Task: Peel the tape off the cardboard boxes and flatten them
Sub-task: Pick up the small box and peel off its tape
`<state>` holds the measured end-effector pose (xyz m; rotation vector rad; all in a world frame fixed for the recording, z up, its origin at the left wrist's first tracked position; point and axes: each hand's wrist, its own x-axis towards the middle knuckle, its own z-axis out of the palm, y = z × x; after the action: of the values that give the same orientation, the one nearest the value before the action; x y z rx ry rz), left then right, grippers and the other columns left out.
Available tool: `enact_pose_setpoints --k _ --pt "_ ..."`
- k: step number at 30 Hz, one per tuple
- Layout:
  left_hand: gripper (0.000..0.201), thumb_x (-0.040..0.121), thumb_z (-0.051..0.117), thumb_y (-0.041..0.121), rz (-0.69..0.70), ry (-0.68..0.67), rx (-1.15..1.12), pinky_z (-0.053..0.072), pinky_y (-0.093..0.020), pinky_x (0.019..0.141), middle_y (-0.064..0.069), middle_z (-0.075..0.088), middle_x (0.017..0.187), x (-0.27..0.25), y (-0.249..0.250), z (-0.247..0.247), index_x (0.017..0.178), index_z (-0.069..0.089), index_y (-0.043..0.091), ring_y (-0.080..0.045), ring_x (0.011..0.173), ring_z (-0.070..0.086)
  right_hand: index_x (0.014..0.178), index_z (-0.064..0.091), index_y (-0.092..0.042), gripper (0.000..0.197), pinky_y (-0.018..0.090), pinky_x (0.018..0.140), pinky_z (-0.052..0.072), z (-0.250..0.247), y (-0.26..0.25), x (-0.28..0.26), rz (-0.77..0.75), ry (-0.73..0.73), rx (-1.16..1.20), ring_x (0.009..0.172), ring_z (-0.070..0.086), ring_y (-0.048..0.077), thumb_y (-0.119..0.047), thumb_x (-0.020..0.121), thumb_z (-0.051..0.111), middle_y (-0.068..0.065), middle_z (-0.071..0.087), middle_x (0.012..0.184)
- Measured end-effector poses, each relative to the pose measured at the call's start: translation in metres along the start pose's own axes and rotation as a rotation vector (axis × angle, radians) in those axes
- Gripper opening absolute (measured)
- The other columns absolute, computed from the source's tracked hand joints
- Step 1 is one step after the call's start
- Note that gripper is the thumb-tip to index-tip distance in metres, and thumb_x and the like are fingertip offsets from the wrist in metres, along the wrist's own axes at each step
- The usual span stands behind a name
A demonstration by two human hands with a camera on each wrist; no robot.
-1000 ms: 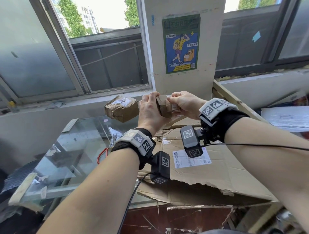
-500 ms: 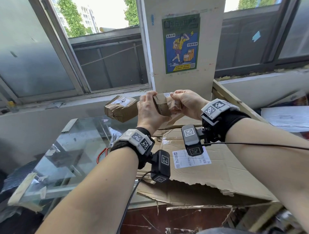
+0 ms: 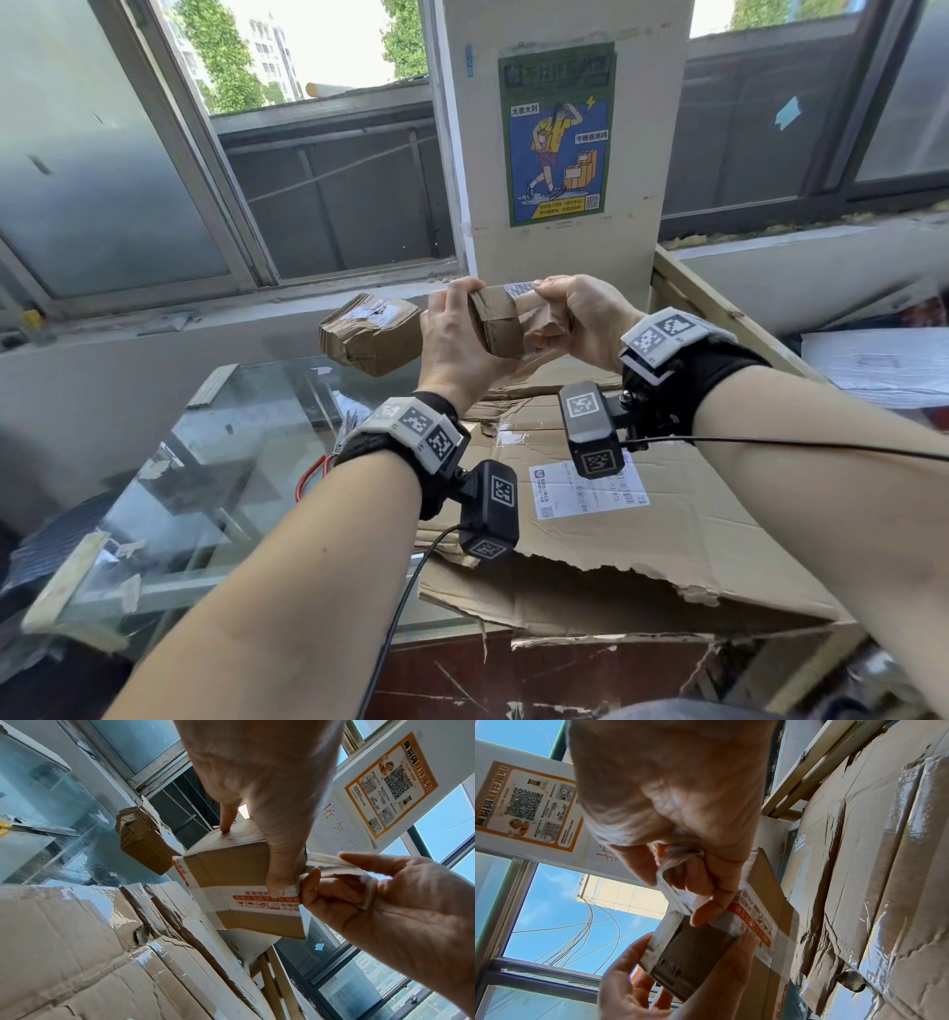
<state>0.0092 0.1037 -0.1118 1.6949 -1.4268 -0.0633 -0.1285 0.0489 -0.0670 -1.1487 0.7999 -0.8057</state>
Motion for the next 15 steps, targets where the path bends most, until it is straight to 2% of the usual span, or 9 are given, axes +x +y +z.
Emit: enact_pose_setpoints --k 2,4,5,6,7,8,10,13,15 --pt "0.087 0.056 0.090 0.029 0.001 -0.014 -0.011 0.037 -0.027 0.094 -0.004 0.043 0.123 -0.0006 -0.0018 -0.0001 0.129 0.044 0.022 -0.021 0.113 0.041 0.087 0.054 -0.003 0.011 0.031 0.055 0.056 -0.0004 -0.0001 -0.0011 0.012 0.008 -0.036 0.072 0.053 0.027 -0.011 0.089 0.047 0.014 0.053 0.069" --pt "0.087 0.055 0.090 0.026 0.000 -0.027 -0.022 0.039 -0.029 0.096 -0.002 0.042 0.122 -0.0008 -0.0044 -0.0004 0.129 0.044 0.023 -0.020 0.113 0.041 0.105 0.059 0.001 0.029 0.032 0.060 0.057 -0.0021 0.0014 -0.0016 0.025 -0.008 -0.070 0.089 0.060 0.033 -0.017 0.083 0.057 0.020 0.064 0.101" --pt "0.088 0.055 0.090 0.024 0.001 -0.032 -0.025 0.040 -0.030 0.096 -0.001 0.042 0.122 -0.0007 -0.0055 -0.0003 0.129 0.043 0.024 -0.019 0.114 0.041 0.105 0.062 -0.002 0.027 0.034 0.062 0.057 -0.0011 0.0012 -0.0038 0.004 -0.010 -0.100 0.091 0.063 0.034 -0.018 0.083 0.063 0.020 0.065 0.107" --pt "0.088 0.055 0.090 0.023 0.003 -0.038 -0.026 0.041 -0.031 0.097 0.000 0.042 0.121 -0.0008 -0.0058 0.0000 0.129 0.043 0.025 -0.019 0.114 0.041 0.092 0.064 -0.006 0.016 0.035 0.062 0.057 -0.0007 0.0015 -0.0052 -0.024 -0.006 -0.146 0.086 0.065 0.033 -0.019 0.083 0.068 0.019 0.066 0.103" --pt "0.088 0.055 0.091 0.022 0.008 -0.041 -0.022 0.041 -0.032 0.096 0.001 0.041 0.120 -0.0012 -0.0055 0.0005 0.129 0.043 0.025 -0.019 0.114 0.041 0.076 0.059 -0.011 0.016 0.034 0.059 0.056 -0.0019 0.0025 -0.0048 -0.049 0.005 -0.185 0.076 0.066 0.030 -0.018 0.082 0.072 0.017 0.066 0.092" --pt "0.089 0.055 0.091 0.022 0.015 -0.040 -0.016 0.042 -0.032 0.095 0.002 0.041 0.119 -0.0016 -0.0053 0.0015 0.129 0.043 0.025 -0.020 0.113 0.041 0.066 0.050 -0.014 0.028 0.032 0.053 0.055 -0.0037 0.0037 -0.0023 -0.077 0.030 -0.236 0.065 0.065 0.026 -0.016 0.080 0.074 0.014 0.065 0.081" --pt "0.088 0.056 0.091 0.025 0.040 -0.019 -0.006 0.044 -0.033 0.094 0.001 0.041 0.118 -0.0032 -0.0049 0.0036 0.129 0.043 0.023 -0.020 0.111 0.042 0.062 0.044 -0.014 0.036 0.031 0.045 0.053 -0.0026 0.0020 -0.0019 -0.164 0.078 -0.328 0.049 0.063 0.020 -0.010 0.077 0.077 0.013 0.064 0.070" --pt "0.086 0.057 0.090 0.034 0.099 0.026 0.021 0.043 -0.033 0.090 -0.003 0.043 0.117 -0.0051 -0.0047 0.0039 0.129 0.045 0.020 -0.021 0.107 0.043 0.065 0.047 -0.012 0.033 0.046 0.056 0.059 -0.0019 -0.0022 -0.0031 -0.241 0.109 -0.456 0.062 0.070 0.027 -0.005 0.076 0.077 0.019 0.069 0.078" --pt "0.086 0.058 0.089 0.037 0.127 0.039 0.052 0.041 -0.032 0.090 -0.005 0.045 0.119 -0.0050 -0.0036 0.0037 0.130 0.045 0.019 -0.022 0.108 0.043 0.063 0.049 -0.012 0.032 0.049 0.064 0.059 -0.0009 -0.0025 -0.0042 -0.287 0.168 -0.542 0.072 0.072 0.029 -0.008 0.073 0.079 0.018 0.071 0.081"
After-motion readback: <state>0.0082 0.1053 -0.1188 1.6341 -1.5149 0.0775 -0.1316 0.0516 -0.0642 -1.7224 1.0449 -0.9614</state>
